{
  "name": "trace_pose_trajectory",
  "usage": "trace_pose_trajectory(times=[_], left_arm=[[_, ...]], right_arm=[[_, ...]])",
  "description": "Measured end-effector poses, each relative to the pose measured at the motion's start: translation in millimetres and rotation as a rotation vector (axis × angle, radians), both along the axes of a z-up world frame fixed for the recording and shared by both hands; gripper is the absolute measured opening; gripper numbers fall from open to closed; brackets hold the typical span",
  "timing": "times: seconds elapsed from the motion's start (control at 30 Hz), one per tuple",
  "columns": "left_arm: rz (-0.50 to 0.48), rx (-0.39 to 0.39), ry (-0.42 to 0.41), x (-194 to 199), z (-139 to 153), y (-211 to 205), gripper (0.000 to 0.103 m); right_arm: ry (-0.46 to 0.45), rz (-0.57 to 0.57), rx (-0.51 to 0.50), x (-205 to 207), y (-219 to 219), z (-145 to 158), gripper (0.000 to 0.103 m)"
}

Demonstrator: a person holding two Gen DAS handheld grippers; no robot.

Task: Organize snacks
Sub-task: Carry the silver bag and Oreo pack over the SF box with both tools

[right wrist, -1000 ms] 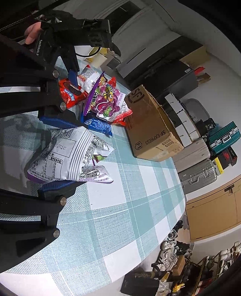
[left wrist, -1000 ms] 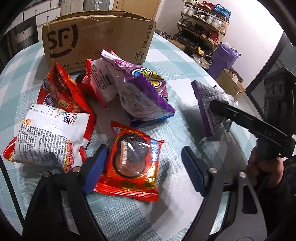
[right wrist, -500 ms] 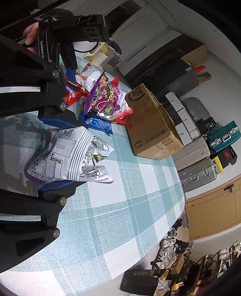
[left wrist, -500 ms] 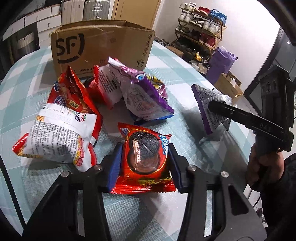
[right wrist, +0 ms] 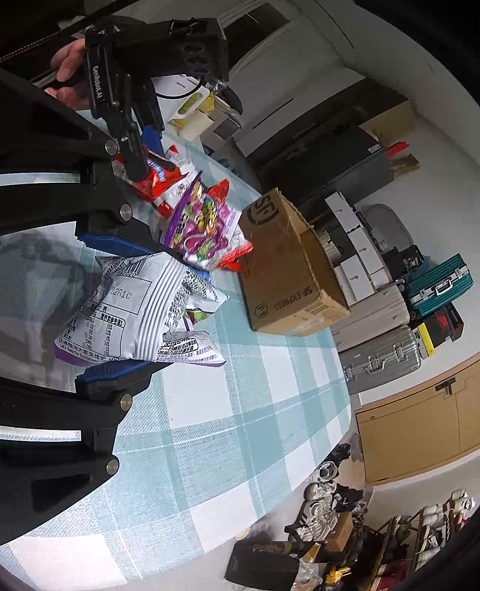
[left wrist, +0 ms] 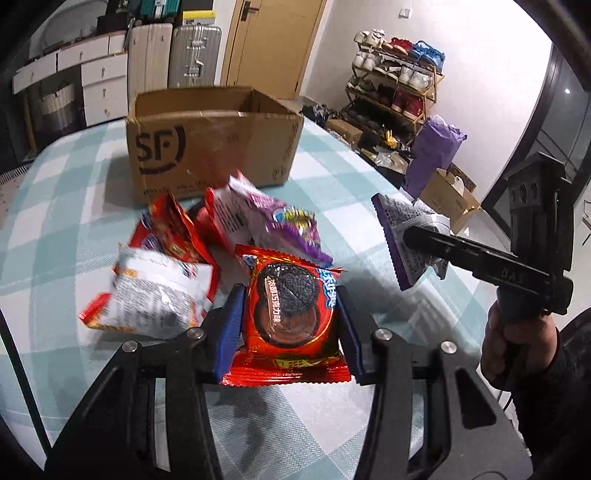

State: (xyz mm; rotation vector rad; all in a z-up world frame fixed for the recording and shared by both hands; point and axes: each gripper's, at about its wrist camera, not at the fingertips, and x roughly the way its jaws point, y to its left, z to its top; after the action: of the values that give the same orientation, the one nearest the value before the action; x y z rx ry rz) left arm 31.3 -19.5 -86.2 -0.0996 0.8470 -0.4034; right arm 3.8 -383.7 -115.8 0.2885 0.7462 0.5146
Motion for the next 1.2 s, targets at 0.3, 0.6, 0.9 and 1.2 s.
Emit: trace_pose_trajectory(times=[0.3, 0.6, 0.9, 1.2], left_arm=[[0.040, -0.018, -0.068, 4, 45, 27, 0.044], [0.131, 0.017, -0.026, 37, 85, 50, 0.044], [0.144, -0.003, -0.057, 65, 118, 60, 0.044], [0.136, 0.006, -0.078, 104, 151, 59, 0.044]], right_arm=[[-0.057, 0.050, -0.010, 1, 17, 29, 0.048], [-0.148, 0.116, -0.047, 14, 39, 76, 0.048], [-0.204, 0.175, -0.051, 41, 64, 119, 0.048], [-0.237, 0.217, -0.079, 72, 89, 146, 0.048]])
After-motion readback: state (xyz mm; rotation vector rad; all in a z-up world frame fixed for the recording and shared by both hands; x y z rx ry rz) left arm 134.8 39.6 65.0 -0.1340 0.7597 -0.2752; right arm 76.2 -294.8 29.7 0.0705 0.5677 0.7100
